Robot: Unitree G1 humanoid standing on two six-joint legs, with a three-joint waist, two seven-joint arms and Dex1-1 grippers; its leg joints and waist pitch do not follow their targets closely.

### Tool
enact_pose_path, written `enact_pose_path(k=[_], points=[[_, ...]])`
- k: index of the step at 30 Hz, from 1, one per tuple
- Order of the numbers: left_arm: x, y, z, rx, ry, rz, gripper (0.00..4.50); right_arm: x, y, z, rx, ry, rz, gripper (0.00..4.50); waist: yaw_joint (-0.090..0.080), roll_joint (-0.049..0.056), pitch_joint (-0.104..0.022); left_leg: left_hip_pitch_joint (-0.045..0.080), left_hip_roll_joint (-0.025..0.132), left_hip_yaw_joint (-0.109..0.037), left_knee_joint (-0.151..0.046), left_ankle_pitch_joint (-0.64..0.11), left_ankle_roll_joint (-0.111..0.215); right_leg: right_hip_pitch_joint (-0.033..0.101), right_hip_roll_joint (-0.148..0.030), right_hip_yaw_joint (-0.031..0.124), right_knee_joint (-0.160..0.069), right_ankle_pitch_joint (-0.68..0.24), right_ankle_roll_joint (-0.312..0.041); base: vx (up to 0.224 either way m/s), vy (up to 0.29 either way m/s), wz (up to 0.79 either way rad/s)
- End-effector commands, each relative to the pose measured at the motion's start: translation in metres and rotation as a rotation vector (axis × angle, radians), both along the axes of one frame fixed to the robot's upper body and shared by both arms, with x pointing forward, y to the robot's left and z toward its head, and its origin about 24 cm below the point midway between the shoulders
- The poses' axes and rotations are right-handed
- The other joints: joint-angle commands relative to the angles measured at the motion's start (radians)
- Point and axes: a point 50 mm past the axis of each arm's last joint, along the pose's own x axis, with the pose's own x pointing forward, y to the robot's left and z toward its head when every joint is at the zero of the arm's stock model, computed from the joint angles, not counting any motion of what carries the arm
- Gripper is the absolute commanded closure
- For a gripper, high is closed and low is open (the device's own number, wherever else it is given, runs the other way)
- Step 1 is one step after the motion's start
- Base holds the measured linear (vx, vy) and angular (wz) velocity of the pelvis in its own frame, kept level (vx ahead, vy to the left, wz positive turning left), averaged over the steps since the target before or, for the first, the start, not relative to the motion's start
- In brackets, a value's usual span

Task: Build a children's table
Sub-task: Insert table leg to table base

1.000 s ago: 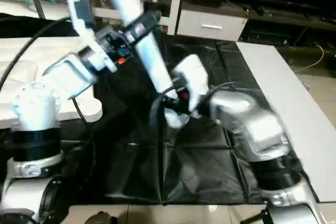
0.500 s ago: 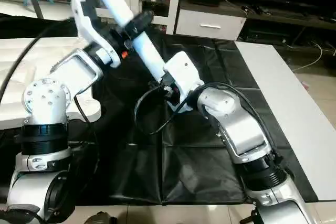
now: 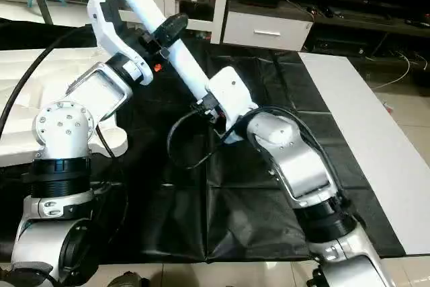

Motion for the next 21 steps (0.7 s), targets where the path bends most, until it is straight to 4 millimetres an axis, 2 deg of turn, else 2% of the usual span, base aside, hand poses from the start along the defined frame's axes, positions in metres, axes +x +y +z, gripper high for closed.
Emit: enact_pose_path(k=[1,2,10,12,13,15,16,19,20,21], points=[[0.003,0.001,0.007,0.003,-0.012,0.019,2.75,0.004,-0.004,0.014,0.029,-0.065,-0.020,2.64,-0.001,0.019,-0.070,0.043,0.063,-0.039,-0.086,-0.218,-0.101,0.029,-0.085,0.050,-0.077,-0.087,-0.149,0.000,0.000,0.00],[0.003,0.001,0.007,0.003,-0.012,0.019,2.75,0.004,-0.004,0.014,0.029,-0.065,-0.020,2.08,-0.001,0.018,-0.070,0.043,0.064,-0.039,-0.086,-0.219,-0.103,0.028,-0.085,0.050,-0.076,-0.082,-0.148,0.000,0.000,0.00],[0.007,0.005,0.008,0.004,-0.013,0.043,2.76,0.001,-0.002,0.024,0.135,-0.089,0.054,1.50,-0.002,0.021,-0.070,0.042,0.063,-0.038,-0.086,-0.225,-0.096,0.029,-0.085,0.051,-0.077,-0.073,-0.151,0.000,0.000,0.00],[0.007,0.006,0.007,0.014,-0.015,0.042,2.76,-0.001,0.000,0.031,0.216,-0.096,0.080,1.43,-0.002,0.021,-0.071,0.043,0.064,-0.038,-0.087,-0.223,-0.090,0.029,-0.085,0.050,-0.074,-0.062,-0.159,0.000,0.000,0.00],[0.007,0.007,0.007,0.018,-0.015,0.043,2.76,-0.002,-0.001,0.037,0.274,-0.099,0.101,1.19,-0.002,0.019,-0.071,0.043,0.065,-0.039,-0.087,-0.221,-0.089,0.030,-0.085,0.050,-0.075,-0.060,-0.160,0.000,0.000,0.00],[0.008,0.010,0.006,0.050,-0.021,0.024,2.76,-0.007,-0.009,0.060,0.524,-0.044,0.216,1.11,0.001,0.019,-0.071,0.043,0.064,-0.039,-0.087,-0.239,-0.067,0.031,-0.087,0.050,-0.075,-0.077,-0.161,0.000,0.000,0.00],[0.008,0.011,0.007,0.055,-0.025,0.011,2.76,-0.007,-0.016,0.066,0.581,-0.012,0.244,1.06,0.000,0.019,-0.071,0.046,0.063,-0.039,-0.086,-0.241,-0.062,0.031,-0.085,0.050,-0.075,-0.078,-0.161,0.000,0.000,0.00],[0.005,0.013,0.011,0.070,-0.046,-0.058,2.76,-0.005,-0.036,0.077,0.602,0.043,0.313,0.82,0.004,0.024,-0.071,0.048,0.065,-0.038,-0.085,-0.207,-0.075,0.030,-0.082,0.046,-0.072,-0.064,-0.164,0.000,0.000,0.00],[0.002,0.013,0.013,0.077,-0.049,-0.127,2.76,-0.003,-0.052,0.078,0.563,0.123,0.327,0.76,0.003,0.022,-0.070,0.046,0.062,-0.036,-0.085,-0.197,-0.079,0.032,-0.079,0.046,-0.071,-0.057,-0.167,0.000,0.000,0.00],[0.002,0.012,0.014,0.078,-0.051,-0.140,2.76,-0.002,-0.054,0.078,0.551,0.133,0.325,0.59,0.009,0.024,-0.071,0.047,0.060,-0.034,-0.082,-0.183,-0.079,0.033,-0.080,0.046,-0.072,-0.052,-0.169,0.000,0.000,0.00]])
